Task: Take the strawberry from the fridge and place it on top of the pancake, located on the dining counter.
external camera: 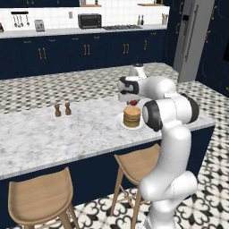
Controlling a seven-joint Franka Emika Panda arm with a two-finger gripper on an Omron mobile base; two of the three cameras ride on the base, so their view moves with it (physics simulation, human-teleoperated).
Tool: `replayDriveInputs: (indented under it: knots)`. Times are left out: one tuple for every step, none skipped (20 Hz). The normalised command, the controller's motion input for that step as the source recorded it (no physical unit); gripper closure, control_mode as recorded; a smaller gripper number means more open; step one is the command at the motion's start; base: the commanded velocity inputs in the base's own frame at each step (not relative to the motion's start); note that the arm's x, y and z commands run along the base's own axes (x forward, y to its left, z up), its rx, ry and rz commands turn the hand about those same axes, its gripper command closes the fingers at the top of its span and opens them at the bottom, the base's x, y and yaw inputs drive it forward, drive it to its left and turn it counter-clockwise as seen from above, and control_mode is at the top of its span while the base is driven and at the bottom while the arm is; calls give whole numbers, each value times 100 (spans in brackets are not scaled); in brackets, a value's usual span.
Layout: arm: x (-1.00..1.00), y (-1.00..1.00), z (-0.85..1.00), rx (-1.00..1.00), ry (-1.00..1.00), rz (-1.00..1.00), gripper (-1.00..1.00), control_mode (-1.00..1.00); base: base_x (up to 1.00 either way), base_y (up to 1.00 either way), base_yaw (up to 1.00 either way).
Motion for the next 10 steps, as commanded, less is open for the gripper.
replayDriveInputs:
  knots:
    - [-13, 0, -41, 0, 0, 0, 100, -100, 0, 0, 0]
    - [0, 0, -47, 0, 0, 0, 100, -100, 0, 0, 0]
    - [0, -4, -46, 0, 0, 0, 100, -100, 0, 0, 0]
    - [0, 0, -45, 0, 0, 0, 100, -100, 0, 0, 0]
    - [0, -7, -44, 0, 0, 0, 100, -100, 0, 0, 0]
    - [0, -19, -42, 0, -1, 0, 100, -100, 0, 0, 0]
    - [0, -18, -41, 0, -1, 0, 100, -100, 0, 0, 0]
    - [0, -19, -38, 0, 0, 0, 100, -100, 0, 0, 0]
    - [19, 0, -26, 0, -3, 0, 100, -100, 0, 0, 0]
    - [17, 0, -19, -1, -1, 0, 100, -100, 0, 0, 0]
